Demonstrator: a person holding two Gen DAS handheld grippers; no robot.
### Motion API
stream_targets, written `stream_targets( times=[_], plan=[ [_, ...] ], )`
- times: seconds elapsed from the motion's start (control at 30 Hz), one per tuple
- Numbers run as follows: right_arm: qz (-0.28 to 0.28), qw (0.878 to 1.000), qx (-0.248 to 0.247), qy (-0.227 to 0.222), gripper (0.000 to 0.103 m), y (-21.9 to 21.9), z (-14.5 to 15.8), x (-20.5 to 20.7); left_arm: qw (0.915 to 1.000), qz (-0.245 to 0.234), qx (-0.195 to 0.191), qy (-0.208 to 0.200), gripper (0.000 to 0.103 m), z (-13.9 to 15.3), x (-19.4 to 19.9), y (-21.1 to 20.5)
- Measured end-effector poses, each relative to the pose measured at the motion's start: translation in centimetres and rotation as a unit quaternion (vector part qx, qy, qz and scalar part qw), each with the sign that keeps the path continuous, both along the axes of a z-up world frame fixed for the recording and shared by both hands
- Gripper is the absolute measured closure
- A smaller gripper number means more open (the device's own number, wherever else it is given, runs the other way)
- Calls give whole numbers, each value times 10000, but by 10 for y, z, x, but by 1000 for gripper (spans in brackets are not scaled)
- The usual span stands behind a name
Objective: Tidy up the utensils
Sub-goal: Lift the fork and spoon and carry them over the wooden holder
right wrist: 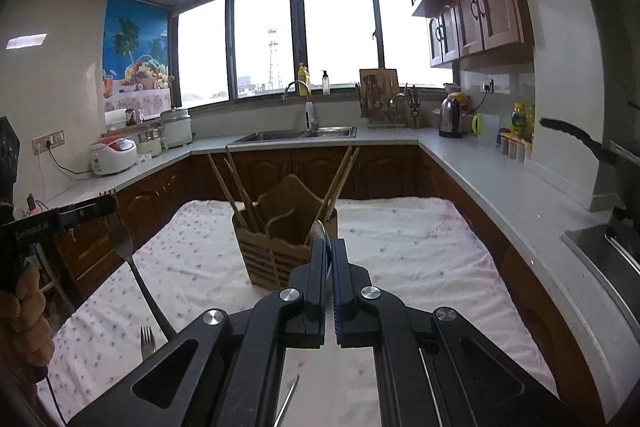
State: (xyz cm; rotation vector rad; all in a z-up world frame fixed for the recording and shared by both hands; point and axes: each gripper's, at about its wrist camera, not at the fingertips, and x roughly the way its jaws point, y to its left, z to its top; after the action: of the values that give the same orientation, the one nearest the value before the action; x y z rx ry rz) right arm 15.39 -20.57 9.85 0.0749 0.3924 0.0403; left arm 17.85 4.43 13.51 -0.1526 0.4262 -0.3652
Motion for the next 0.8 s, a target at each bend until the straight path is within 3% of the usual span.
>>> stream_targets(
  times=[0.47, 0.8],
  plan=[
    [-217, 9957, -402, -811, 101, 10, 25, 69, 9988, 239, -17, -416, 102, 17, 72, -8],
    [-403, 9898, -757, -1140, 101, 18, 29, 119, 9959, 496, 216, -728, 102, 14, 129, -27]
  ],
)
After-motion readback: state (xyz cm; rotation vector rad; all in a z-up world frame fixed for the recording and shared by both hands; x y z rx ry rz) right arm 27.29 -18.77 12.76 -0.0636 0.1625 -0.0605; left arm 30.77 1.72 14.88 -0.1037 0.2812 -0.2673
